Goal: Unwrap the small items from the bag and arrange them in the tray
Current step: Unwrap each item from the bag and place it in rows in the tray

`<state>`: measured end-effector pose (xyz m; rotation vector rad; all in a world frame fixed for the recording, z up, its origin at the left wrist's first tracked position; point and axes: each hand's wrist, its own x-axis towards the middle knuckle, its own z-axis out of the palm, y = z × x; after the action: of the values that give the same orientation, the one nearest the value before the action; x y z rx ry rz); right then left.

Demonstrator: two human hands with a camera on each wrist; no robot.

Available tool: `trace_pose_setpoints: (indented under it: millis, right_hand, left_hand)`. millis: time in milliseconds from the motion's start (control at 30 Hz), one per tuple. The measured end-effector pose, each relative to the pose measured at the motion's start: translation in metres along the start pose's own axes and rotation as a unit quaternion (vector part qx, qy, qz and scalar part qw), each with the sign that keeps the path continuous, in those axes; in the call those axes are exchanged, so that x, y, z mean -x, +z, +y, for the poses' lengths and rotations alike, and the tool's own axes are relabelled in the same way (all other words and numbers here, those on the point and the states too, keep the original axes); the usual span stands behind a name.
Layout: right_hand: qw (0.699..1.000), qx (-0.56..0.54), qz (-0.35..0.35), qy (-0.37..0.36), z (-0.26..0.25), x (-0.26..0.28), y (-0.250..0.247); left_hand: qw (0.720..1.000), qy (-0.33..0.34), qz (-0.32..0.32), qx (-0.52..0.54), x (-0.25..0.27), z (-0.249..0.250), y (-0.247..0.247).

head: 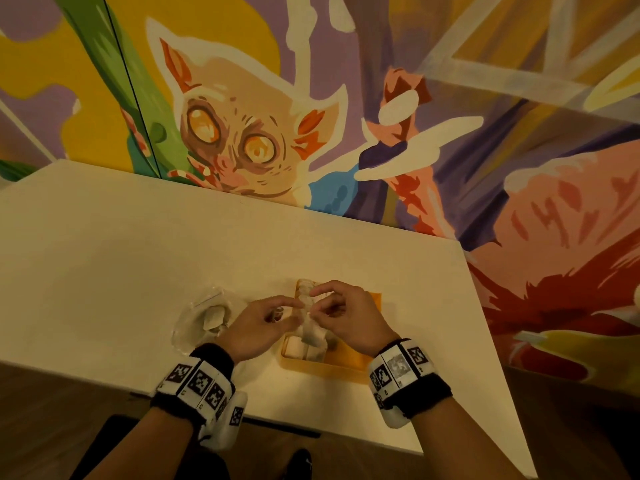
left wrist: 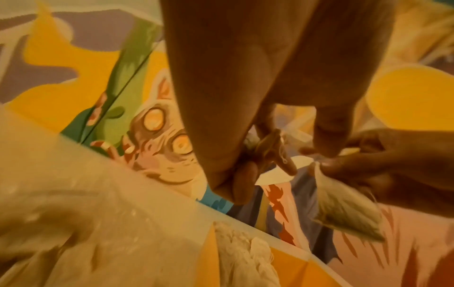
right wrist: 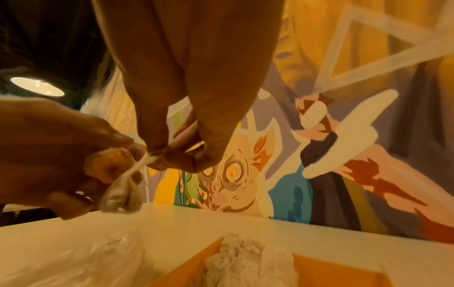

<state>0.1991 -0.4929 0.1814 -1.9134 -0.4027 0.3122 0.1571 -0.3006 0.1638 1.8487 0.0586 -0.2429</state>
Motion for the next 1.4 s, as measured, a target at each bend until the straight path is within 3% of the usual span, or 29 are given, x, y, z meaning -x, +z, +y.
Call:
trace_pose_setpoints:
  millis: [67, 133, 267, 433, 833, 1000, 1200, 1400]
  right_hand:
    - [0.999, 0.029, -0.008, -0.02, -0.005, -0.001, 0.0]
    - [0.999, 0.034, 0.005, -0.041, -0.009, -0.001, 0.0]
    - [0.997, -0.015, 0.065, -0.044, -0.005, 0.001, 0.004]
    - [0.994, 0.049, 0.095, -0.019, 0.011, -0.001, 0.008]
    - [0.988, 0.125, 0.086, -0.019, 0.017, 0.004, 0.011]
    - [0.989, 0.115, 0.089, -0.022, 0.014, 0.004, 0.009]
    - [0.992, 0.099, 0.074, -0.016, 0.016, 0.0, 0.01]
    - [0.991, 0.116, 0.054, 0.038, 0.023, -0.006, 0.004]
  left_hand:
    - [0.99, 0.037, -0.017, -0.136, -0.005, 0.001, 0.002]
    - [0.978, 0.068, 0.005, -0.196, -0.01, 0.001, 0.003]
    - [0.984, 0.111, 0.07, -0.118, -0.014, 0.0, 0.005]
    - [0.989, 0.099, 0.106, -0.028, -0.012, 0.0, 0.005]
    - [0.979, 0.113, 0.164, -0.041, -0.021, 0.002, 0.008]
    - [0.985, 0.083, 0.148, -0.041, -0.021, -0.003, 0.009]
    - [0.98, 0.104, 0.156, -0.062, -0.021, 0.003, 0.013]
    - [0.983, 0.077, 0.153, -0.067, -0.023, -0.002, 0.016]
